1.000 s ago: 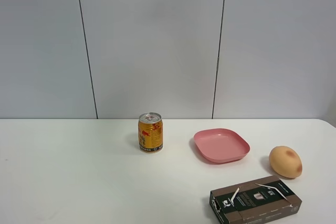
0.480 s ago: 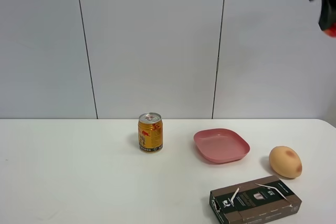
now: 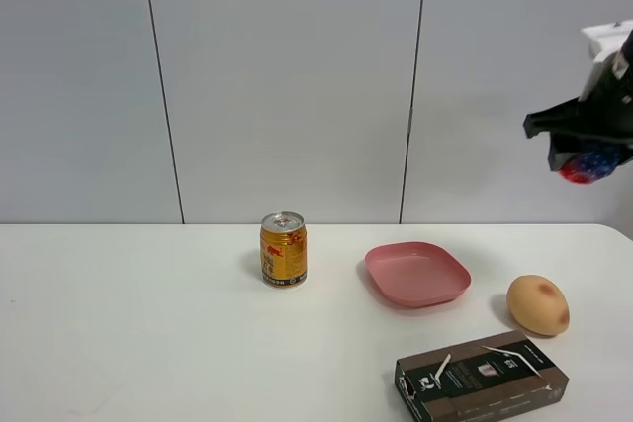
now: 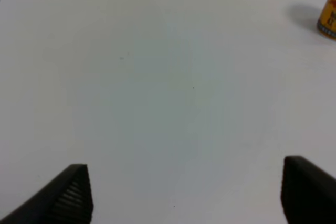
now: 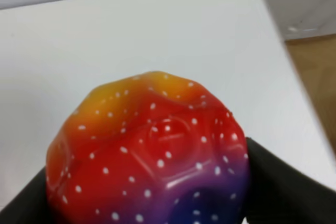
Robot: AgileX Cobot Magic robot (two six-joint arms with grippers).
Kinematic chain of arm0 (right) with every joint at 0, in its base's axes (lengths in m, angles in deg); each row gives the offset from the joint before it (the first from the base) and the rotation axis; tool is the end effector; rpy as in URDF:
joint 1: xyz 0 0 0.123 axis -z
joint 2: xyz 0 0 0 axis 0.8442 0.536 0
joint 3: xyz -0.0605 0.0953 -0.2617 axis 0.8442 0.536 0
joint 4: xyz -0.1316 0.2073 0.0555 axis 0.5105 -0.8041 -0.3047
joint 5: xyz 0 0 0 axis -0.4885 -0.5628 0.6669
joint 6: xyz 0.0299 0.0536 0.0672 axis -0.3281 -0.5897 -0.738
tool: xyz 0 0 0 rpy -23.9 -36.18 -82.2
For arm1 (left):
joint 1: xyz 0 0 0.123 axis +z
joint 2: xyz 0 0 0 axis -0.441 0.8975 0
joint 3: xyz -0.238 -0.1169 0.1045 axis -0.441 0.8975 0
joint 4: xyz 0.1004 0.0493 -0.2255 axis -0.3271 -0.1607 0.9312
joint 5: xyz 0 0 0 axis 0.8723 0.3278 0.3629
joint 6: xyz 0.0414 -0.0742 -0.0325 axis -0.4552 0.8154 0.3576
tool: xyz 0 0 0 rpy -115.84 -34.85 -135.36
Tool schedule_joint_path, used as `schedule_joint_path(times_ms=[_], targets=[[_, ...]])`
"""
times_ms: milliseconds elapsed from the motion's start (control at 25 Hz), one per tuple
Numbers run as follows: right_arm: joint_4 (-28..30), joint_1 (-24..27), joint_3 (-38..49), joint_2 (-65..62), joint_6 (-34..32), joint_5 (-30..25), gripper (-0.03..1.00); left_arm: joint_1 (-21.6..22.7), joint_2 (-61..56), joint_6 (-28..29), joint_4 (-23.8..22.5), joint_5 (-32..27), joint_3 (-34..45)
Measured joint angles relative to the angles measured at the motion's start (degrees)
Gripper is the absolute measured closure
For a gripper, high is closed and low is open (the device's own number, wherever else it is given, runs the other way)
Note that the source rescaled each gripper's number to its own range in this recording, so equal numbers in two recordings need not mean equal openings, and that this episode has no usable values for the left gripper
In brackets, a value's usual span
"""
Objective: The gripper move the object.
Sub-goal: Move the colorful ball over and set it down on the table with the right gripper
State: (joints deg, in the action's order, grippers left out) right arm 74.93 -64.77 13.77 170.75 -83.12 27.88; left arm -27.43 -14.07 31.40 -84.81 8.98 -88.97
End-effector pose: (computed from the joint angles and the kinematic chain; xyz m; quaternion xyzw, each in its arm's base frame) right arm 0.3678 0.0230 0.2586 0.0185 0.9290 -0.0854 0.3595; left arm -0.0065 0.0002 0.2797 -0.0055 0.8483 -0.0150 0.5292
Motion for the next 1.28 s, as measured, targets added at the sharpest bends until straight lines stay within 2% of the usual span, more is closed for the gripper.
schedule_joint_path(times_ms=[280, 520, 640, 1280], targets=[[1.11, 0.0, 0.09, 10.91, -7.16, 11.94, 0.96, 0.0, 0.0, 0.0, 0.0, 0.0, 0.0], [2.17, 1.18, 0.09, 16.37, -11.44, 17.95, 0.96, 0.0, 0.0, 0.0, 0.0, 0.0, 0.0], [2.36, 1.57, -0.56, 18.74, -13.1, 18.5, 0.96, 0.0, 0.0, 0.0, 0.0, 0.0, 0.0], [2.45, 1.73, -1.9, 22.81, -13.0, 22.69, 0.96, 0.0, 0.0, 0.05, 0.0, 0.0, 0.0]])
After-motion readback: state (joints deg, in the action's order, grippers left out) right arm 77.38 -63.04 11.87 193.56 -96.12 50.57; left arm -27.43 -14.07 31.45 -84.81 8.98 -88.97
